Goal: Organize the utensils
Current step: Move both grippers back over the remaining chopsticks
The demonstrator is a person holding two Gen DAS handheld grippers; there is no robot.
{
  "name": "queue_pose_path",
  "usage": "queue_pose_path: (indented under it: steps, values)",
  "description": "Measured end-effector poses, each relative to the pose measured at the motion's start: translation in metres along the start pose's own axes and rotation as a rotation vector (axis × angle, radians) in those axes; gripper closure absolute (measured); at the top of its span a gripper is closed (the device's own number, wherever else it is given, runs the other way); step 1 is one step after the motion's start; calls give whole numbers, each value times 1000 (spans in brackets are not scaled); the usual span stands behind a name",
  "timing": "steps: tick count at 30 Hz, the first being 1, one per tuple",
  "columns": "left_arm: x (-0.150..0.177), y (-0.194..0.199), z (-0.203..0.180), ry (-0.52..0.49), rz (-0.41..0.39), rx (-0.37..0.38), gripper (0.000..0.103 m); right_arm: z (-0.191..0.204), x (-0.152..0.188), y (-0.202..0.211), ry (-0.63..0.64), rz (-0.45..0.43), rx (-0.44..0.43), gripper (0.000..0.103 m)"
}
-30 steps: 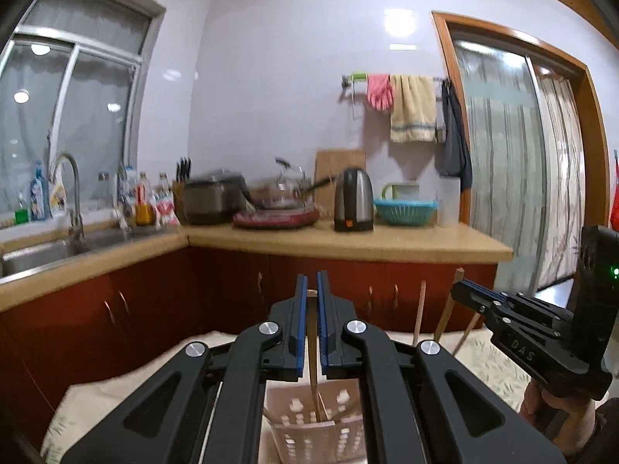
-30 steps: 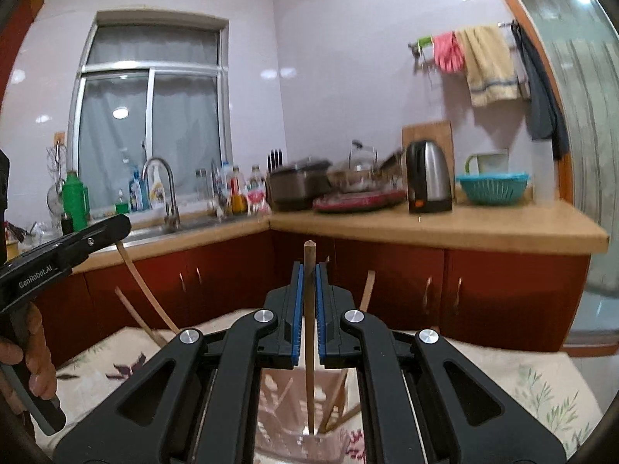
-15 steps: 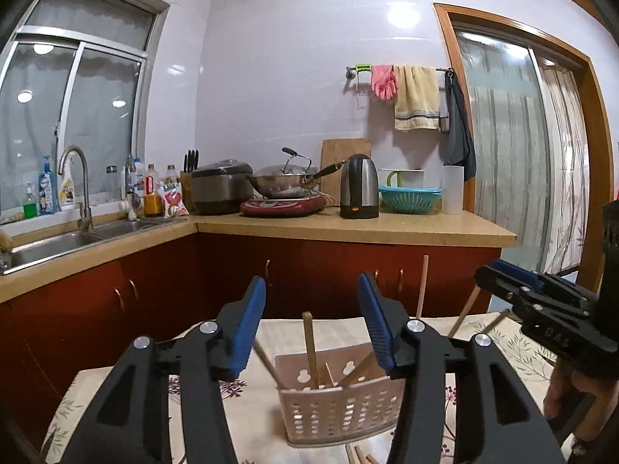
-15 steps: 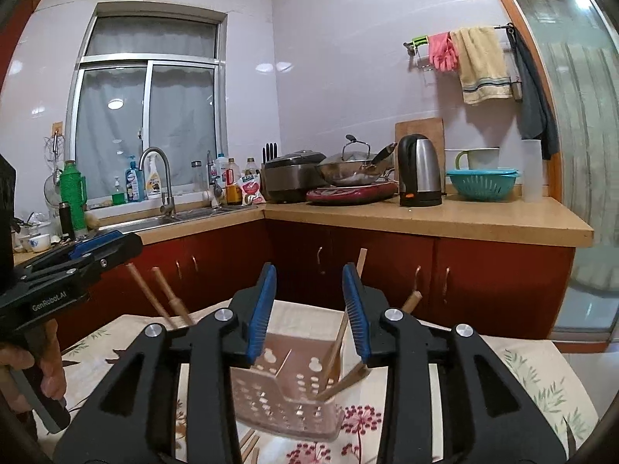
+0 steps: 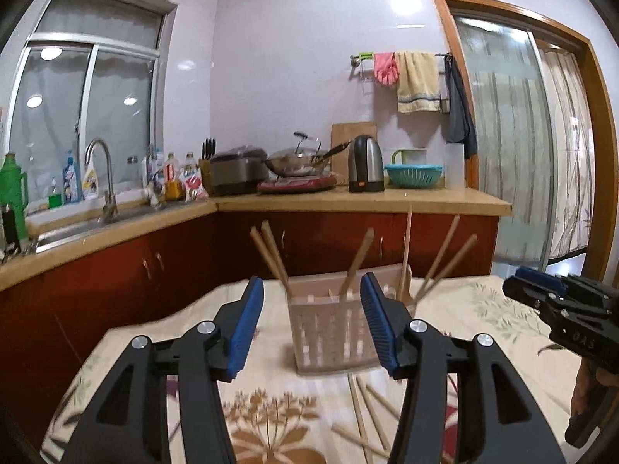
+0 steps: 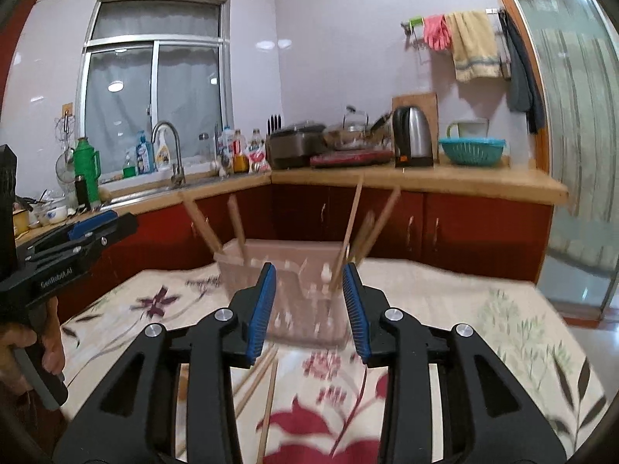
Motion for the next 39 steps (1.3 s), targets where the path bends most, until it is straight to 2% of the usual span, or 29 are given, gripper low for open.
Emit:
queue_pose_path:
  steps: [14, 23, 26, 37, 39]
  values:
    - [71, 26, 15, 55, 133, -63, 51, 14, 87, 22, 12, 134, 0, 68]
    - [121, 34, 17, 69, 219, -67, 51, 38, 134, 20, 33, 228, -57, 70]
    - [132, 35, 17, 71, 236, -66, 51, 46, 147, 17, 52, 268, -74, 79]
    - [155, 34, 4, 76, 289, -32, 51, 52, 184, 4, 69, 399, -82, 81]
    - [158, 32, 0, 77, 299, -21, 51, 51, 189, 2, 73, 421, -79, 91]
Point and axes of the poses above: each gripper's, at about its wrist camera, not at the fingertips, and y roughly against the way its jaws point, z to its left, x to its underside, the point moved 10 cm from there along -y, roughly the way its jaws point, and after that the axes turned 3 degrees about y, right-handed, at the moved point
